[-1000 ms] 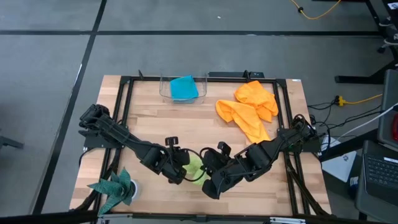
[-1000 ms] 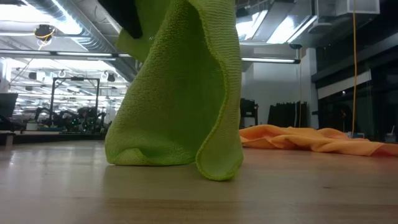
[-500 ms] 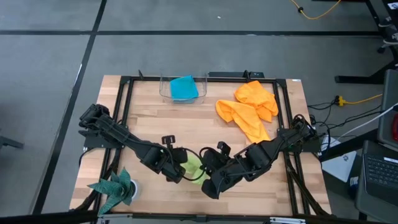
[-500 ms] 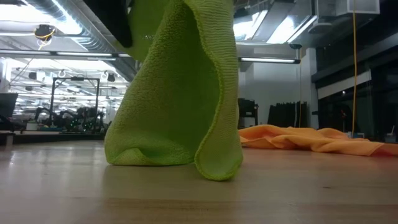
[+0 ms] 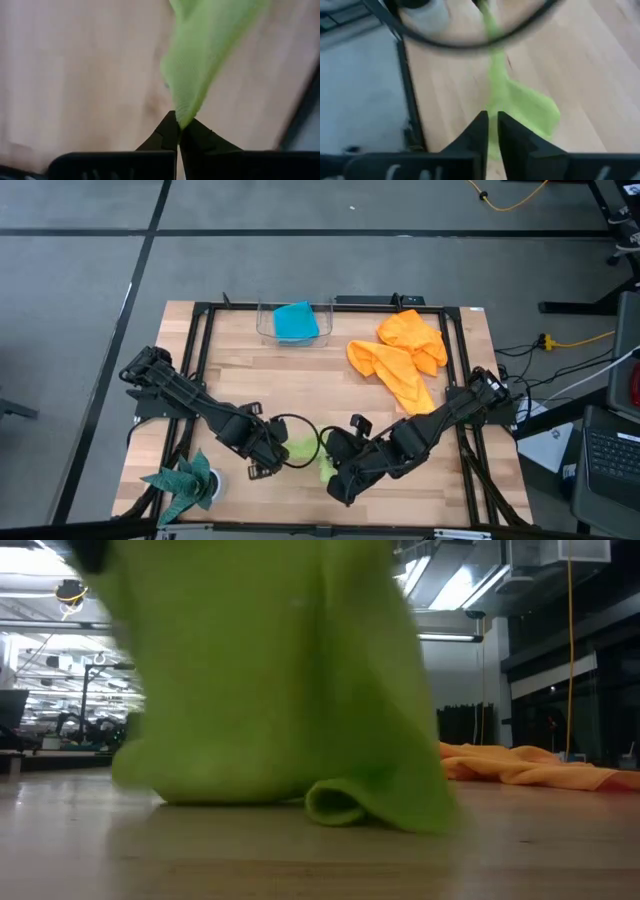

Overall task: Fold microfiber towels
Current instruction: Fold the green microfiber towel

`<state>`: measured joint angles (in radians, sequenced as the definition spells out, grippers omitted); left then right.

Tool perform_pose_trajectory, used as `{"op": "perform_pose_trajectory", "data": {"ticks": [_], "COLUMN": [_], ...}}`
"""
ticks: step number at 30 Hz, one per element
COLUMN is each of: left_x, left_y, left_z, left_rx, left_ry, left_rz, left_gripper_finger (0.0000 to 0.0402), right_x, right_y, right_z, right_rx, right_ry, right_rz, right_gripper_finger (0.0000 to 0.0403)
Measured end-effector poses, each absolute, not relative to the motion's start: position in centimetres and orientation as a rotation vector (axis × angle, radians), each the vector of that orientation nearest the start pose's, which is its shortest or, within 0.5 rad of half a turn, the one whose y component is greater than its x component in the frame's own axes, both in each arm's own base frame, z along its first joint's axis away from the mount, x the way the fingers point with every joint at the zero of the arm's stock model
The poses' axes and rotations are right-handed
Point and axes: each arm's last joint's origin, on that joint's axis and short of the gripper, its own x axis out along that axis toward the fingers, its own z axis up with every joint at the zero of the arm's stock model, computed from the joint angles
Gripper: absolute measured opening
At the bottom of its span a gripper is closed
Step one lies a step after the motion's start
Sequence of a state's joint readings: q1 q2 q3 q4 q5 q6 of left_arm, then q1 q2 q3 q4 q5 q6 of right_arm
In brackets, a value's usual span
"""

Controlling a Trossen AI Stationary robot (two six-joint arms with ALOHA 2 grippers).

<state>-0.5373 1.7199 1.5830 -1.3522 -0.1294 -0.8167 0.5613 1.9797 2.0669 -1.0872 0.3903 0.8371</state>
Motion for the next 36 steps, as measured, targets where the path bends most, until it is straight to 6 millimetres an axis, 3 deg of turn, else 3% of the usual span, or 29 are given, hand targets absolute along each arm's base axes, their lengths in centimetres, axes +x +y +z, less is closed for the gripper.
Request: {"op": "perform_pose_trajectory", "data": {"ticks": [7, 13, 19, 25, 32, 36], "left_x": [26.9, 26.6, 27.2, 28.4, 29.7, 30.1], "left_y": [-16.1, -16.0, -15.1, -13.5, -10.4, -9.1], "left_z": [28.0, 26.9, 26.9, 26.9, 26.9, 26.9], "left_rx": [-0.331, -0.389, -0.362, -0.338, -0.297, -0.298], "left_ry": [1.541, 1.596, 1.534, 1.444, 1.416, 1.418], "left_rz": [0.281, 0.323, 0.387, 0.433, 0.481, 0.492], "left_gripper_finger": [0.0000, 0.0000, 0.0000, 0.0000, 0.0000, 0.0000], "right_x": [36.0, 37.2, 38.1, 38.9, 40.6, 41.3], "right_y": [21.5, 22.5, 23.4, 24.1, 25.4, 25.7], "right_z": [29.1, 24.8, 22.5, 19.5, 15.0, 13.5], "right_rx": [0.290, 0.366, 0.389, 0.309, 0.250, 0.197], "right_ry": [0.981, 0.888, 0.725, 0.739, 0.655, 0.603], "right_rz": [-0.216, -0.058, 0.158, 0.172, 0.214, 0.195], "right_gripper_finger": [0.0113, 0.0148, 0.0146, 0.0139, 0.0139, 0.0139]}}
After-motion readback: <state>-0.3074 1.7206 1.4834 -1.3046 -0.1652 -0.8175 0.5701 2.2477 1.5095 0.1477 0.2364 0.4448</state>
